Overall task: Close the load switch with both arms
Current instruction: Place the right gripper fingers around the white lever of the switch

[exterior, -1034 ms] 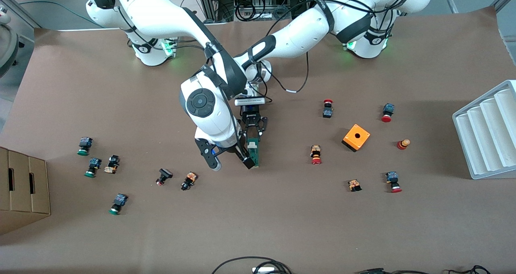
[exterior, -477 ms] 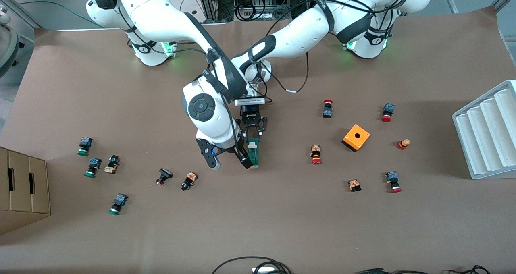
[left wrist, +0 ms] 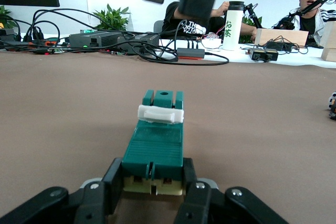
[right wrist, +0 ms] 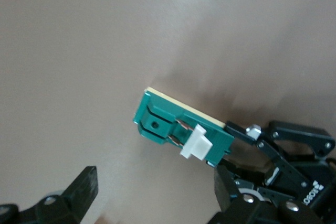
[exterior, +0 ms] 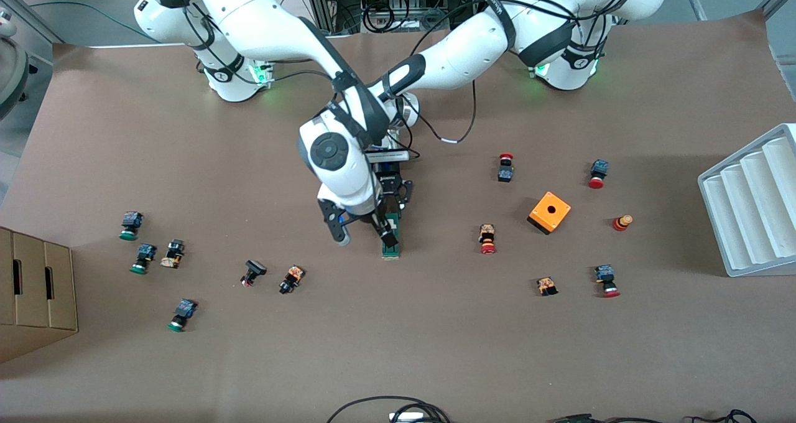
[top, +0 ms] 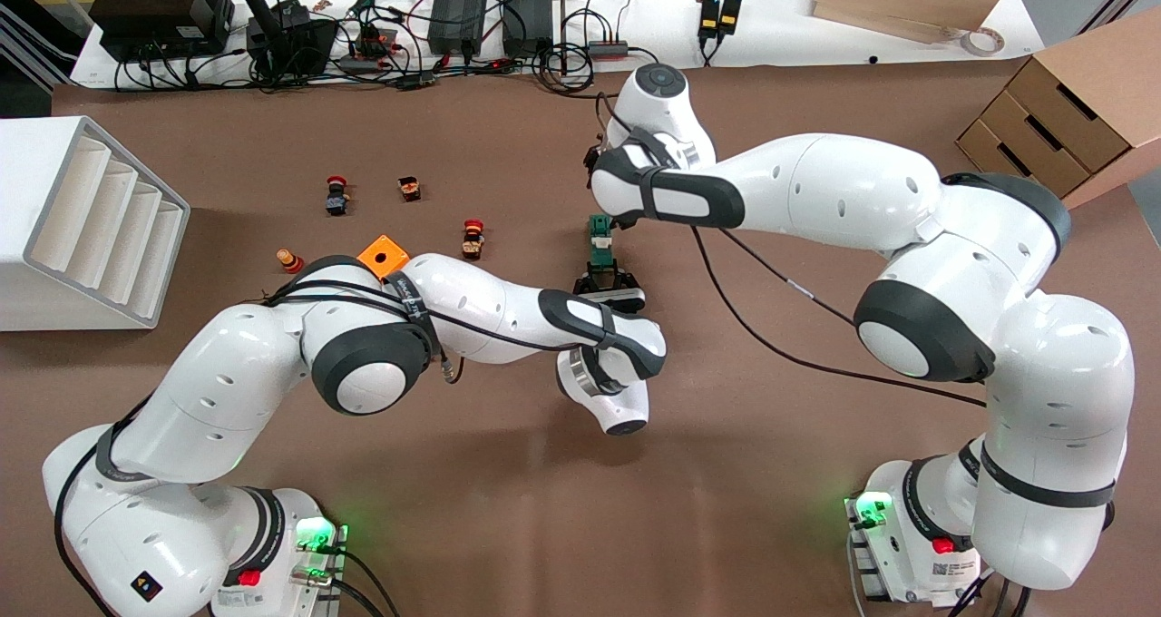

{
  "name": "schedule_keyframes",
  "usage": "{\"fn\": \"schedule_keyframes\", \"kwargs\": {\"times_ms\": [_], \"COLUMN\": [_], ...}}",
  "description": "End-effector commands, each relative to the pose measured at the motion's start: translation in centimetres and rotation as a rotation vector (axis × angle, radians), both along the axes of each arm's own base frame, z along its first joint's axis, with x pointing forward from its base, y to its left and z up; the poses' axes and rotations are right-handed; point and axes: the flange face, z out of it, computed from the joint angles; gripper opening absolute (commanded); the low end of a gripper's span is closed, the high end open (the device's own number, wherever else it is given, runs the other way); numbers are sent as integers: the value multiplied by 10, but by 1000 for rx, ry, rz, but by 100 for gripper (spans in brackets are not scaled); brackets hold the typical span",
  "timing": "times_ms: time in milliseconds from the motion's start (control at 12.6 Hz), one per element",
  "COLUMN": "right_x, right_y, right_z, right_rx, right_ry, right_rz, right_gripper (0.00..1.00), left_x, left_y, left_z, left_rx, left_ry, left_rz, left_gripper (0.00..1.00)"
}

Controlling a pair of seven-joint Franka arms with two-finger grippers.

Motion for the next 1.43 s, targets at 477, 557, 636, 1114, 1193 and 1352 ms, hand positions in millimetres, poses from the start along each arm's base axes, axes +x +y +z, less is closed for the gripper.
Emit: {"fn": "schedule_keyframes", "kwargs": {"times_ms": [477,557,636,1114,1193,1352], "right_x": [-28,-27,-25,-38,-38,-37], "right_y": [-5,-5,-6,8,8,8], "right_z": [-32,-34,-39,-63,-65,-68], "right_rx": [28,43,47,51,53,51], "right_ry": [-9,-2,-9,-25,-35,-35], "right_rz": [-85,-104,-113,-112,-114,-112], "right_gripper": [85,85,83,77,77,73], "left_x": [3,3,3,3,3,3], "left_y": [-5,-5,-5,-5,-5,-5], "left_z": [-3,-2,-2,-4,-3,-4], "left_rx": [-16,-15,-15,-11,-11,-10], "left_ry": [-6,-7,-7,-5,-6,-5], "left_rz": [1,0,0,-1,0,-1], "left_gripper": [49,49,49,51,51,51]}}
